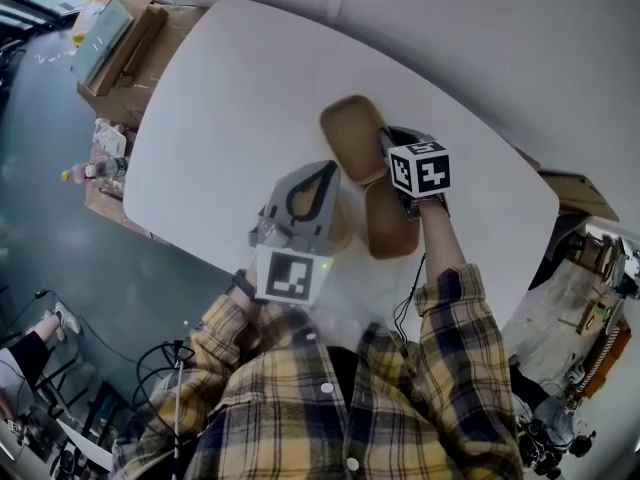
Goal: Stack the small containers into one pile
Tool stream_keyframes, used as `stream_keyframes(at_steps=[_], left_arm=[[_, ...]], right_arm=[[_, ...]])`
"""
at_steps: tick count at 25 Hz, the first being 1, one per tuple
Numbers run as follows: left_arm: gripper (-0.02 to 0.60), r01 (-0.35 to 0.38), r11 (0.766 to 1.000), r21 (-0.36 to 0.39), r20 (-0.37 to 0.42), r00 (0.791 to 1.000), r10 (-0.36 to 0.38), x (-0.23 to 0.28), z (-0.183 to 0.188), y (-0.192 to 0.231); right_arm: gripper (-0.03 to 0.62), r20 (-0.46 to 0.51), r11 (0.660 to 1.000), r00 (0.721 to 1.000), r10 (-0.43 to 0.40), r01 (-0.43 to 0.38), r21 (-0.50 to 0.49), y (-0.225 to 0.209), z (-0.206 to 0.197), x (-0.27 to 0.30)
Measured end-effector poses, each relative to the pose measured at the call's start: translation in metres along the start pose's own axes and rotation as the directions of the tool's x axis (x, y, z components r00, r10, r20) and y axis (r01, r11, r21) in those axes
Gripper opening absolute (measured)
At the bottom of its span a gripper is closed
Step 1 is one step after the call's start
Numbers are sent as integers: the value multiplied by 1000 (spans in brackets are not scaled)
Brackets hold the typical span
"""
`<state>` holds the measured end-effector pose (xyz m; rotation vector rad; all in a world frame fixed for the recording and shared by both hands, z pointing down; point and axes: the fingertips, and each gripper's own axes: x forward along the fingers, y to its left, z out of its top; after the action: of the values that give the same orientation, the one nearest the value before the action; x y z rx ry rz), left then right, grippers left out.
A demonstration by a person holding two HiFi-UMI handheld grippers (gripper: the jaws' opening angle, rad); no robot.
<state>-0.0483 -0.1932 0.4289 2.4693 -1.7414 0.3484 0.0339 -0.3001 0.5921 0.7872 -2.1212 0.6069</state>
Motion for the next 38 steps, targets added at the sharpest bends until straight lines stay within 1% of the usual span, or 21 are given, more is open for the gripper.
stream_keyframes(at_steps=[5, 12, 16, 21, 24, 28, 33, 38], left_arm=[[18, -9, 1000, -3, 16, 1000, 9, -5, 5, 1], [18, -21, 1000, 2, 44, 999, 21, -12, 11, 5], [17, -27, 999, 18, 65, 998, 26, -18, 19, 4], [18, -40, 999, 33, 104, 994, 36, -21, 33, 7], [17, -42, 998, 46, 120, 992, 36, -25, 40, 5], [18, -44, 997, 63, 137, 990, 35, -37, 48, 1], [17, -33, 996, 88, 150, 988, 19, -48, 56, -13], [18, -19, 995, 103, 158, 988, 3, -58, 61, -23]], right_arm=[[23, 34, 999, 999, -37, 38, -21, -1, 10, -12], [21, 91, 997, 994, -63, 66, -34, 3, 35, -30], [21, 112, 997, 991, -70, 73, -23, 9, 40, -48], [21, 154, 994, 982, -109, 108, 17, 7, 36, -85], [21, 175, 989, 973, -150, 143, 48, 0, 22, -112], [21, 188, 977, 963, -195, 175, 118, -5, -9, -147], [21, 188, 961, 959, -213, 171, 215, -2, -54, -169], [21, 165, 948, 966, -199, 148, 280, 15, -94, -167]])
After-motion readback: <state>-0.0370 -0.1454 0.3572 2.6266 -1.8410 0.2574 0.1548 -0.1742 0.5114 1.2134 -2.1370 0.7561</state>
